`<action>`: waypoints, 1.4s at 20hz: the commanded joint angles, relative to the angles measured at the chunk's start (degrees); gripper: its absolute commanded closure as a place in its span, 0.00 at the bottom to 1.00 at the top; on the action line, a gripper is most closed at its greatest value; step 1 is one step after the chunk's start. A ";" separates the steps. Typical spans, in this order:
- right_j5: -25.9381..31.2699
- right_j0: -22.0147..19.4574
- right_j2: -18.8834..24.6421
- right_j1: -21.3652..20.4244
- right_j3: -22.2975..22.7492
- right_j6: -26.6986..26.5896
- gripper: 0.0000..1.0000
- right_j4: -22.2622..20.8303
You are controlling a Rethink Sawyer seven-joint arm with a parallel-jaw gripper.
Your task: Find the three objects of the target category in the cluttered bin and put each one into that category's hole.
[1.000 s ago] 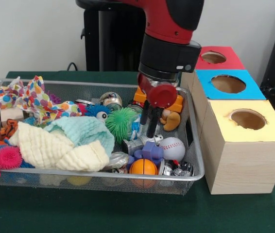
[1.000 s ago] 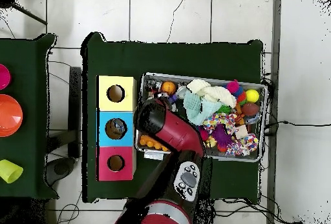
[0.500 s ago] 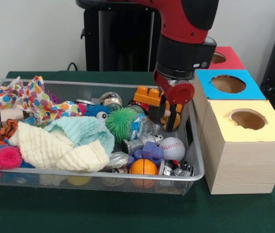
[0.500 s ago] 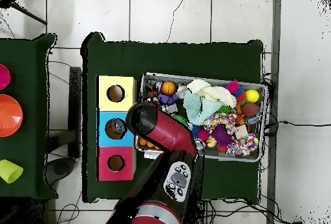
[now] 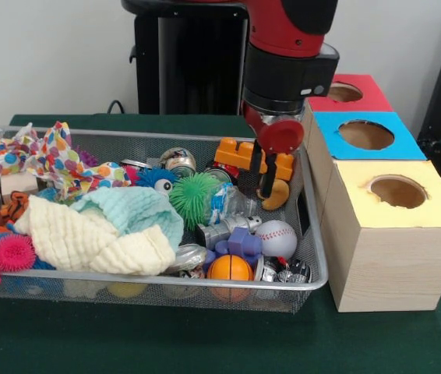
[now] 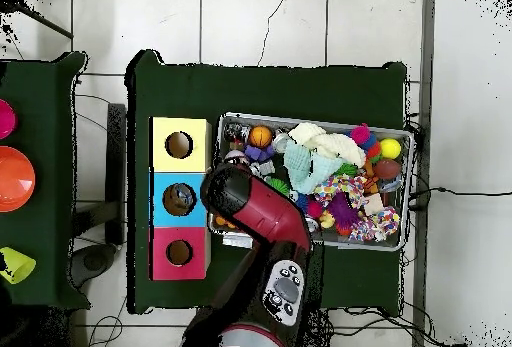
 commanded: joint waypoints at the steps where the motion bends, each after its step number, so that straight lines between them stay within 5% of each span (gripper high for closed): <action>1: 0.88 -4.11 6.63 -0.98 6.33 1.68 0.00 -3.23; 22: -8.29 -5.45 10.24 0.94 8.36 6.13 0.00 -3.62; 28: -6.48 -4.20 8.90 0.54 7.83 7.38 0.00 -2.83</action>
